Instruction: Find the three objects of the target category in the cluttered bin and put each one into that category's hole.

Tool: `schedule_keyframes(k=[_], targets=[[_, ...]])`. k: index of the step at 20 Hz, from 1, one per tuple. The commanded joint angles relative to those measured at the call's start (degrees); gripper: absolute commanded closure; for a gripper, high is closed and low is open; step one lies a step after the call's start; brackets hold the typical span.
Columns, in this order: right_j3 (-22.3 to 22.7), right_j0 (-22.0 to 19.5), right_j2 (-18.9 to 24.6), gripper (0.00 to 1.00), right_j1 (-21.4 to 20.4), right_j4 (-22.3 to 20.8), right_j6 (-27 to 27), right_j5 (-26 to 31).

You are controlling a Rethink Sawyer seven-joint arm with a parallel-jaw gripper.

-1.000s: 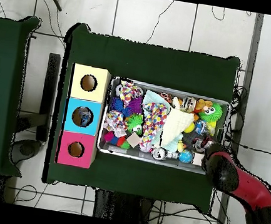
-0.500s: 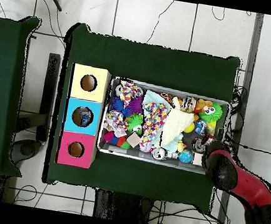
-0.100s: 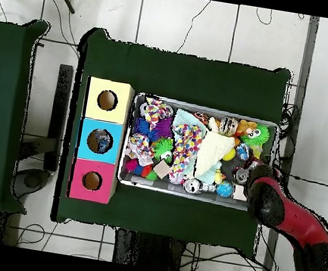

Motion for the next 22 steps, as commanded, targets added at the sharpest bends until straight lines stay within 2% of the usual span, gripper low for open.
schedule_keyframes(k=[1, 6, 12, 18, 22], targets=[[-7.4, 2.2, -1.1, 0.00, 14.6, 2.9, 8.8, -0.6], [-4.7, 5.8, -5.1, 0.00, 13.1, 6.4, 11.4, -3.5], [-2.7, 8.2, -7.7, 0.00, 12.5, 9.8, 11.7, -6.2], [-0.8, 9.7, -9.0, 0.00, 11.5, 12.4, 11.8, -7.2], [-0.8, 9.5, -8.5, 0.00, 11.5, 12.6, 11.0, -7.0]])
